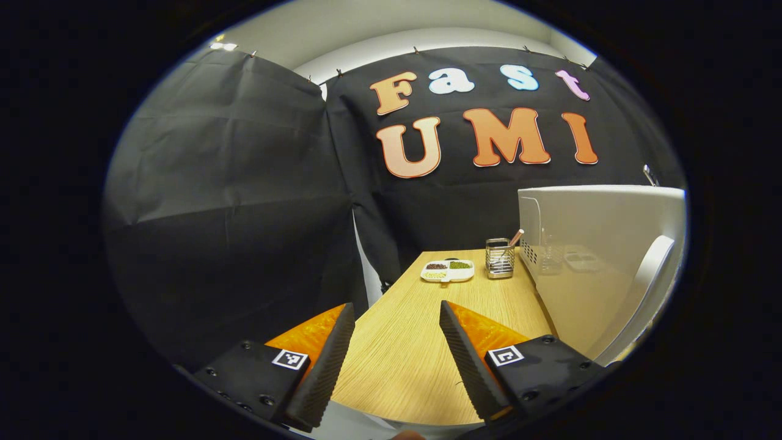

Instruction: Open the microwave oven with the left hand, put the food in, and close the microwave oven.

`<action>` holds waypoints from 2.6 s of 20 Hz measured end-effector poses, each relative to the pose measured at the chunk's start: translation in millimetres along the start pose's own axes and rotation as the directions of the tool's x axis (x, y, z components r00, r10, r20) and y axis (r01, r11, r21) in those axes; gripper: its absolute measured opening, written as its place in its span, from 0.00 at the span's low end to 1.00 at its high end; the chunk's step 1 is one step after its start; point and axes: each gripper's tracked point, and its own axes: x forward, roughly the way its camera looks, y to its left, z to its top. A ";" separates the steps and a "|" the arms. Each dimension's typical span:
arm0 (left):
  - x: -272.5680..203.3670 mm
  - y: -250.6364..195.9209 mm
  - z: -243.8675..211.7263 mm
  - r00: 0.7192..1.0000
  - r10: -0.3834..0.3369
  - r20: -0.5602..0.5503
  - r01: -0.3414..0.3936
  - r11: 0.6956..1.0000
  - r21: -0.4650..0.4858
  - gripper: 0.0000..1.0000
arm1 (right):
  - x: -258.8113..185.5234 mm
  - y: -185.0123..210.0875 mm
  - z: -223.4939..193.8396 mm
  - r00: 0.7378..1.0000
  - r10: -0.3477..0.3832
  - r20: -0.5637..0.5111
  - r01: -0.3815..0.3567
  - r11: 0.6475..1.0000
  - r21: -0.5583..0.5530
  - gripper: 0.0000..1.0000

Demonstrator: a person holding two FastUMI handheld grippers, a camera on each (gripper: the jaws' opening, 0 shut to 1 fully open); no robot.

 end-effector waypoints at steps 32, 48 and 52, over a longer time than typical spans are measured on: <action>-31.1 -68.5 28.1 0.986 -0.155 0.054 0.158 0.987 -0.043 0.92 | -119.0 13.9 77.1 0.988 0.156 -0.006 -0.124 0.766 -0.630 0.81; -63.9 -178.6 46.1 0.932 -0.350 0.091 0.352 0.936 -0.008 0.84 | -234.6 -28.4 193.7 0.962 0.254 0.103 -0.095 0.663 -0.742 0.85; -65.2 -226.3 50.6 0.902 -0.422 0.089 0.424 0.906 -0.007 0.84 | -254.9 -41.6 218.2 0.955 0.268 0.131 -0.075 0.640 -0.765 0.85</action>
